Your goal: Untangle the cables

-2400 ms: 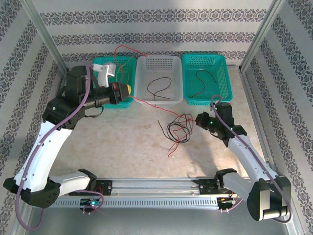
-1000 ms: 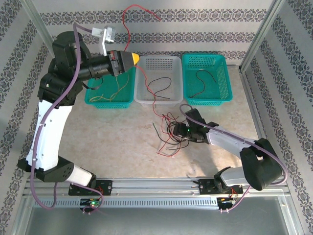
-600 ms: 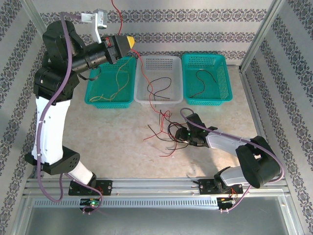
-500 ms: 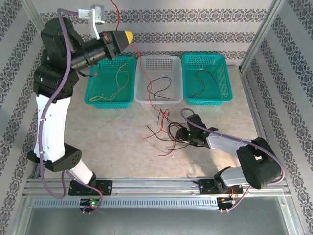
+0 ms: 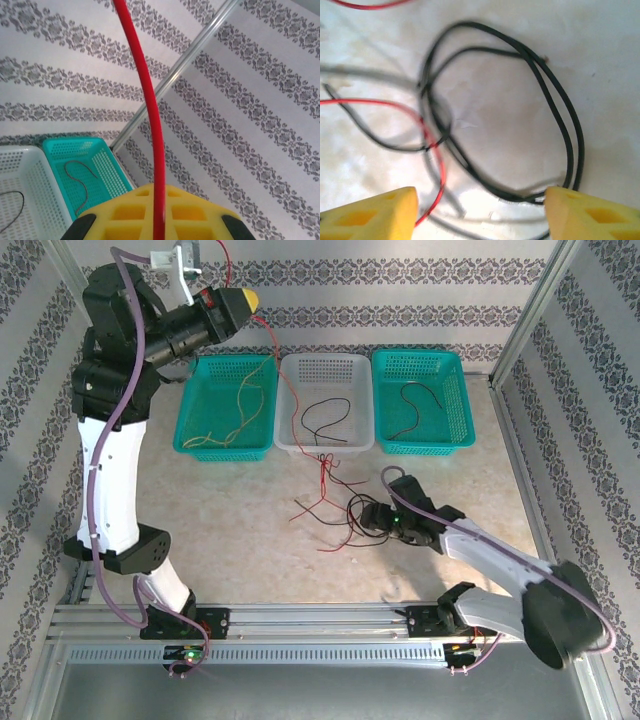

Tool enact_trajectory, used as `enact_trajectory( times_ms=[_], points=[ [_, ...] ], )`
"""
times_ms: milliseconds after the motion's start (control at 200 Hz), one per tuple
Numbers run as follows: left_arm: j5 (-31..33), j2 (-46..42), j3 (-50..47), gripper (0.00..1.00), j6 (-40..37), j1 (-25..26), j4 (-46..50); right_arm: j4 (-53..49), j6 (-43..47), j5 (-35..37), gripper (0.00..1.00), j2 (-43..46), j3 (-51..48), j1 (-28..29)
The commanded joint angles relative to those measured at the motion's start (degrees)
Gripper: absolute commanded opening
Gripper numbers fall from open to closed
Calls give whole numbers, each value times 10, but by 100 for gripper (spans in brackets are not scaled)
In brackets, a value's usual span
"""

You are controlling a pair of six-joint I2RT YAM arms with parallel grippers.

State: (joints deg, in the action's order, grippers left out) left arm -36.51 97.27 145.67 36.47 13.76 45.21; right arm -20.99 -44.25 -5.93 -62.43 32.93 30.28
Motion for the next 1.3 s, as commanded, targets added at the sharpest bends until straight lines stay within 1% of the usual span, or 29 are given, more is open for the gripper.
enact_trajectory(
  times_ms=[0, 100, 165, 230, 310, 360, 430, 500, 570, 640, 730, 785, 874, 944, 999, 1094, 1149, 1234, 1254, 1299],
  points=[
    [-47, -18, -42, 0, 6, 3, -22, -110, 56, 56, 75, 55, 75, 7],
    [-48, -49, -109, 0, -1, 10, -46, -151, 86, 72, 76, 56, 143, 10],
    [-58, -66, -151, 0, 13, 11, -77, -144, 89, 72, 76, 48, 171, 14],
    [-71, -71, -169, 0, 29, 13, -92, -102, 84, 58, 78, 38, 184, 24],
    [-80, -69, -166, 0, 28, 20, -79, -31, 78, 48, 81, 13, 195, 45],
    [-80, -70, -163, 0, 24, 24, -70, 15, 74, 33, 83, -15, 200, 53],
    [-84, -74, -163, 0, 29, 24, -75, 68, 59, 10, 82, -60, 210, 55],
    [-103, -73, -162, 0, 47, 26, -99, 87, 53, 1, 78, -110, 228, 57],
    [-115, -67, -156, 0, 66, 26, -122, 87, 51, 0, 71, -155, 241, 59],
    [-120, -58, -138, 0, 75, 26, -129, 94, 39, 4, 66, -185, 232, 57],
    [-129, -47, -122, 0, 74, 26, -131, 115, 19, 4, 61, -203, 198, 51],
    [-133, -46, -125, 0, 63, 26, -127, 138, 7, -8, 59, -212, 171, 45],
    [-119, -54, -140, 0, 46, 25, -127, 151, -9, -28, 51, -233, 143, 39],
    [-121, -56, -148, 0, 51, 26, -149, 154, -13, -23, 46, -240, 125, 40],
    [-118, -50, -135, 0, 50, 25, -148, 156, -21, -17, 41, -243, 112, 38],
    [-97, -35, -91, 0, 23, 24, -110, 156, -31, -21, 34, -246, 97, 33],
    [-89, -23, -70, 0, 17, 20, -97, 157, -32, -18, 32, -242, 87, 33],
    [-92, -3, -45, 0, 36, 16, -100, 149, -31, -24, 30, -225, 75, 32],
    [-97, 0, -43, 0, 41, 16, -106, 149, -28, -25, 31, -214, 72, 35],
    [-107, 4, -45, 0, 55, 17, -120, 139, -17, -12, 37, -179, 67, 47]
  ],
)
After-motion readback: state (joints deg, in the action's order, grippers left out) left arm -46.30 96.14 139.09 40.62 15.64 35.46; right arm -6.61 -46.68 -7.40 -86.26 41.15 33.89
